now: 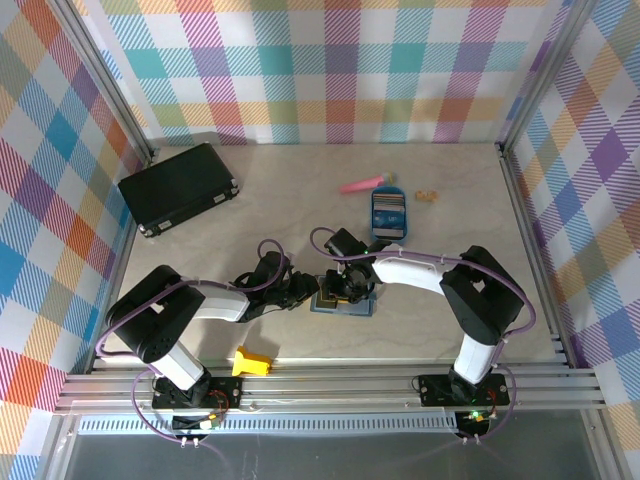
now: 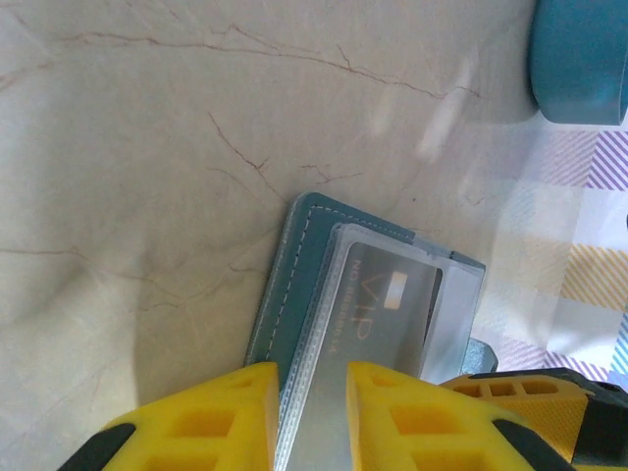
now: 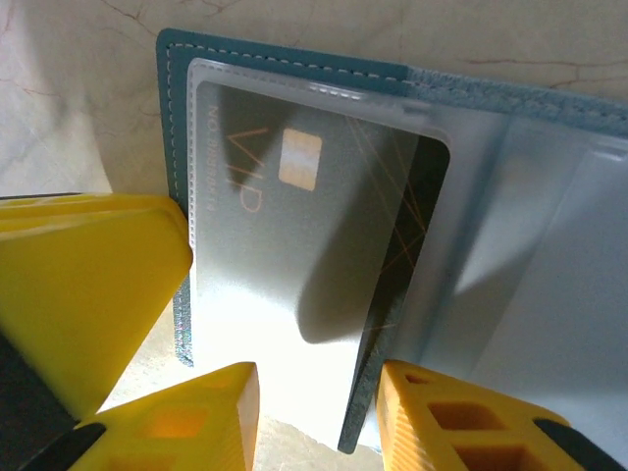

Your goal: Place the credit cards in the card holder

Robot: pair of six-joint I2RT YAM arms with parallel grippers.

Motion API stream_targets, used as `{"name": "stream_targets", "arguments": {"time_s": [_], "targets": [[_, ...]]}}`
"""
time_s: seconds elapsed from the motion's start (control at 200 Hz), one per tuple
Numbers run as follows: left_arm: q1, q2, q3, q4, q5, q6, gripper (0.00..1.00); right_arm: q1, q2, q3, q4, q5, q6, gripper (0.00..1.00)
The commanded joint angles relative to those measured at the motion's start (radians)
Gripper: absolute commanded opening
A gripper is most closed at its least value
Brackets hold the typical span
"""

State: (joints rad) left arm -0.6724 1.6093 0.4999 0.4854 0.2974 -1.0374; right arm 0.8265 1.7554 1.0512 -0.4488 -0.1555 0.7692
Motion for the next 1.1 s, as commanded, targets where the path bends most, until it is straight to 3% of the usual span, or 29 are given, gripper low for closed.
{"name": "stream_targets", "arguments": {"time_s": [0.0,0.295,0.685,1.095], "targets": [[-0.012,0.022,-0.017,0.028,0.019,-0.017,0.25,0.009,0.015,0.032,0.06,-0.051,0.015,0.36],[-0.012,0.008,-0.036,0.041,0.014,-0.029,0.25,0.007,-0.008,0.04,0.017,0.0,0.002,0.38],[-0.028,-0.038,-0.064,0.051,0.002,-0.045,0.25,-0.101,-0.231,-0.038,-0.12,0.144,-0.084,0.5],[-0.077,-0.098,-0.074,0.008,-0.054,-0.067,0.25,-0.15,-0.246,-0.049,-0.148,0.165,-0.166,0.5]]}}
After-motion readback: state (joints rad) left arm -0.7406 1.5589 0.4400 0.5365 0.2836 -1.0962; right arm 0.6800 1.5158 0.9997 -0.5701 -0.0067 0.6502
